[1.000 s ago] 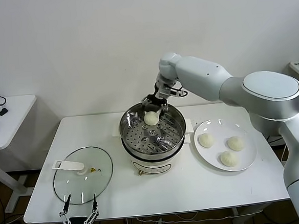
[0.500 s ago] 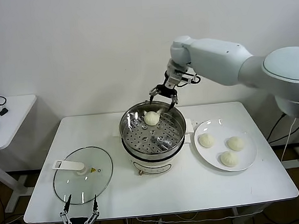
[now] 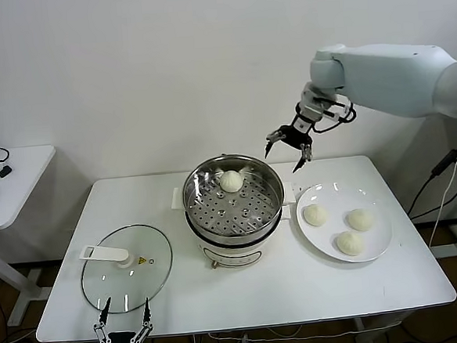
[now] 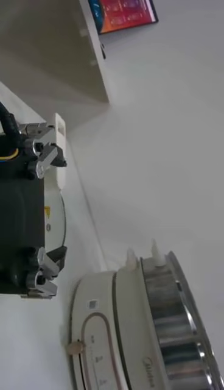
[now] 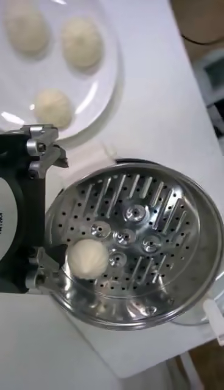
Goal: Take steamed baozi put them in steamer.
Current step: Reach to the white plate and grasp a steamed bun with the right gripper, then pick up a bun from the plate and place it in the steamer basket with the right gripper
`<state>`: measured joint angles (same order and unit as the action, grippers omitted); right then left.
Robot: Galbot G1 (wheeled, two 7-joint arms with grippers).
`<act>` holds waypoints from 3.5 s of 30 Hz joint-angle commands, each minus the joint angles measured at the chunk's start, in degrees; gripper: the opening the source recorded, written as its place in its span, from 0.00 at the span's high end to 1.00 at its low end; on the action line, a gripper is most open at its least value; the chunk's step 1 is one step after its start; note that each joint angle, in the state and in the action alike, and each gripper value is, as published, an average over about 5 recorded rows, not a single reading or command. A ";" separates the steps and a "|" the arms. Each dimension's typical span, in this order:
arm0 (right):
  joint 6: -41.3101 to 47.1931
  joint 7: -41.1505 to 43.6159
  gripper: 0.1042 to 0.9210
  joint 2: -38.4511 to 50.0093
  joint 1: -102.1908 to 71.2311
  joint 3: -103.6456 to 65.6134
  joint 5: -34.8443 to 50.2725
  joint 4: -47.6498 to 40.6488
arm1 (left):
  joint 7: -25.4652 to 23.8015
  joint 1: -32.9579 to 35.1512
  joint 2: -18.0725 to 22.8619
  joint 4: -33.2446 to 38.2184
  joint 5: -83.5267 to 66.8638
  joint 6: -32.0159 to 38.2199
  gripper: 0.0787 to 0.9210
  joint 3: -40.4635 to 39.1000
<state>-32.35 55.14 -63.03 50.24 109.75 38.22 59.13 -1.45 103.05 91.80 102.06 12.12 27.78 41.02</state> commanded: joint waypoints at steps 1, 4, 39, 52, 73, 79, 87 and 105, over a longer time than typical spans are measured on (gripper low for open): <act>39.21 -3.02 0.12 5.89 1.57 4.02 7.00 9.27 | -0.04 -0.03 -0.09 -0.02 -0.08 -0.14 0.12 0.02; 42.28 -4.02 0.12 7.02 0.04 3.15 6.68 9.93 | -0.06 -0.06 -0.12 0.12 -0.21 -0.25 0.12 0.14; 42.57 0.83 0.12 3.69 -23.83 -8.53 -3.87 -9.54 | -0.22 -0.84 -0.33 -2.91 0.99 0.05 0.12 1.11; 43.42 -1.82 0.12 2.13 -27.97 -14.01 -4.19 -12.10 | -0.21 -0.75 -0.65 -3.33 1.96 0.31 0.12 1.25; 42.59 -1.78 0.14 1.56 -29.57 -15.84 -6.42 -13.69 | -0.15 -0.55 -0.76 -3.13 2.53 0.45 0.12 1.31; 42.32 -1.60 0.26 1.63 -29.53 -16.03 -6.71 -13.75 | -0.11 -0.63 -0.72 -3.26 2.56 0.55 0.12 1.38; 42.13 -0.87 0.40 2.23 -28.04 -15.61 -6.84 -12.27 | -0.09 -0.47 -0.69 -2.95 2.56 0.64 0.12 1.63; 40.23 4.54 0.41 7.03 2.34 1.22 5.96 6.42 | -0.18 -0.01 -0.47 -1.42 2.70 0.44 0.12 1.73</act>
<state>8.44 57.97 -57.06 39.85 104.80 39.07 57.69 -1.59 103.01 91.30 100.38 14.76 28.31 42.82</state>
